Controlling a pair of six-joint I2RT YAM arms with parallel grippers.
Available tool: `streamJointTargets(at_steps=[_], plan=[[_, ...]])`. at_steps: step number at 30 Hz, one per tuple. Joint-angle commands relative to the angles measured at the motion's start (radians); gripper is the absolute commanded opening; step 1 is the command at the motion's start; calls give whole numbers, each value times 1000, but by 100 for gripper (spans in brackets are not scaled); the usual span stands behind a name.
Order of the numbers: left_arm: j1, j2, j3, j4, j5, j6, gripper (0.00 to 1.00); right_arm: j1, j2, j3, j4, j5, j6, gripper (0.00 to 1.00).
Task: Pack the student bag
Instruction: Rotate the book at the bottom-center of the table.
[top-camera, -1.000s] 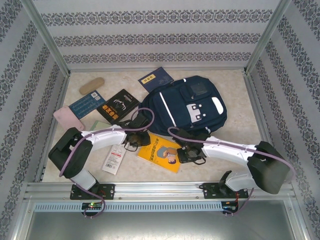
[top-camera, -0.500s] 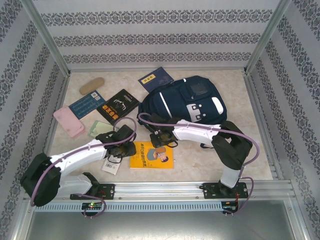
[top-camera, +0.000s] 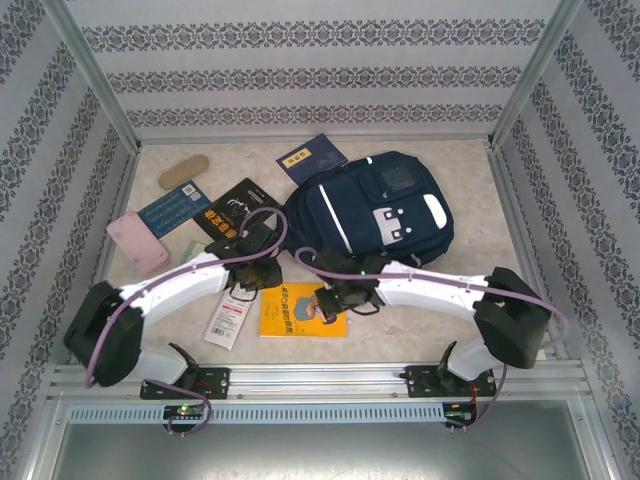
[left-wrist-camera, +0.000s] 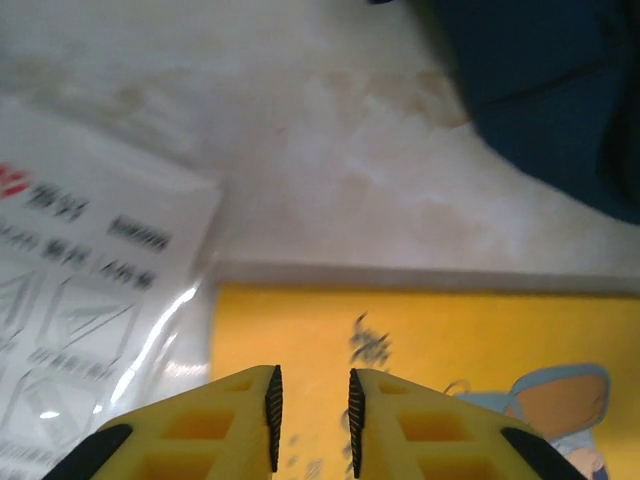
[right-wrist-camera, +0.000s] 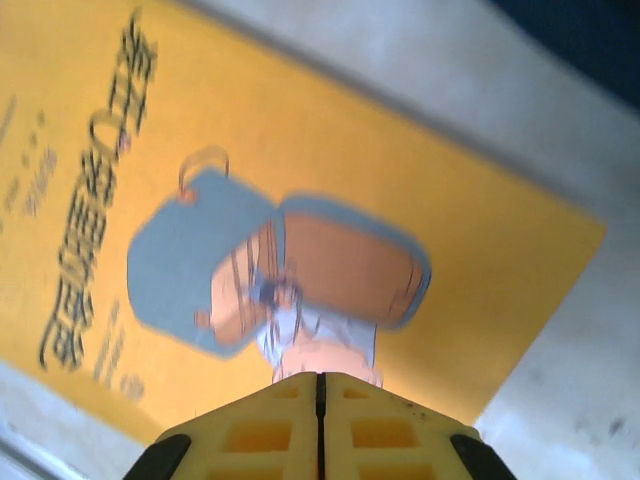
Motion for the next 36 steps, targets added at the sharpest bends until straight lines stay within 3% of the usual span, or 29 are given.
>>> streamJointTargets(at_steps=[1,5,9,20,29,33,36], plan=[[11,106,61,96,50,58,26,43,-32,-79,13,14,62,8],[14,230,91,102,65,57,22,77,-19,-126,62,30,106,7],[17,238,32,90,42,44,21,76,62,-87,82,68,94,5],[76,7,-219,31,-9,7,22,-22,355,218,57,99,-31,0],[81,-98,-253,1,14,-23,23,-111,586,552,-12,72,-156,0],[80,-134,-244,-9,9,-30,26,-118,558,607,-45,60,-190,0],[81,-146,-232,-10,23,-40,27,-119,482,566,-56,48,-173,5]])
